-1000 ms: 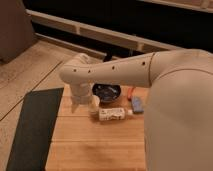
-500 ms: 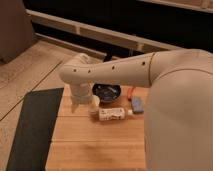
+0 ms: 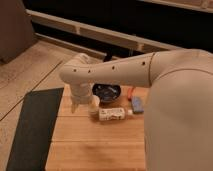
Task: Push the eraser across the table
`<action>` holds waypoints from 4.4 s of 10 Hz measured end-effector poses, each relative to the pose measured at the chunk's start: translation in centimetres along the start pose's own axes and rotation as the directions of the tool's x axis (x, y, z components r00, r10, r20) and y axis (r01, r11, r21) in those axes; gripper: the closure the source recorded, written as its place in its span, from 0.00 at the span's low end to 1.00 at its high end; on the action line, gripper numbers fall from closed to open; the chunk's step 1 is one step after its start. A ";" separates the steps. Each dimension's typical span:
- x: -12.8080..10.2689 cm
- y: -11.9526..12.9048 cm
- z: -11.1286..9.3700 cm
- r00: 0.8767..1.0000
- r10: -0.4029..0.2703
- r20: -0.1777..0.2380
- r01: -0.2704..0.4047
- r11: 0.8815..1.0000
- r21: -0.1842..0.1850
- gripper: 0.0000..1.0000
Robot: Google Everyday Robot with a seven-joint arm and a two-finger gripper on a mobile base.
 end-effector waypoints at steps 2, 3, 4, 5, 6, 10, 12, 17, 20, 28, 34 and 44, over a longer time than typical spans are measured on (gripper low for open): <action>0.0 0.0 0.0 1.000 0.000 0.000 0.000 1.000 0.000 0.35; 0.0 0.0 0.0 1.000 0.000 0.000 0.000 1.000 0.000 0.35; 0.0 0.0 0.0 1.000 0.000 0.000 0.000 1.000 0.000 0.35; 0.0 0.0 0.0 1.000 0.000 0.000 0.000 1.000 0.000 0.40; 0.0 0.0 0.0 1.000 0.000 0.000 0.000 1.000 0.000 0.47; 0.0 0.0 0.0 1.000 0.000 0.000 0.000 1.000 0.000 0.87; 0.0 0.0 0.0 1.000 -0.001 0.000 0.001 1.000 0.001 1.00; -6.2 -0.4 1.2 0.995 -0.081 0.049 0.079 0.996 0.038 1.00; -10.1 1.4 1.3 0.984 -0.163 0.071 0.160 0.986 0.041 1.00; -12.7 -1.4 1.5 0.984 -0.145 0.099 0.132 0.983 0.128 1.00; -18.0 0.1 3.1 0.934 -0.311 0.175 0.279 0.943 0.183 1.00; -19.2 -4.0 12.3 0.952 -0.298 -0.075 0.302 0.953 0.039 1.00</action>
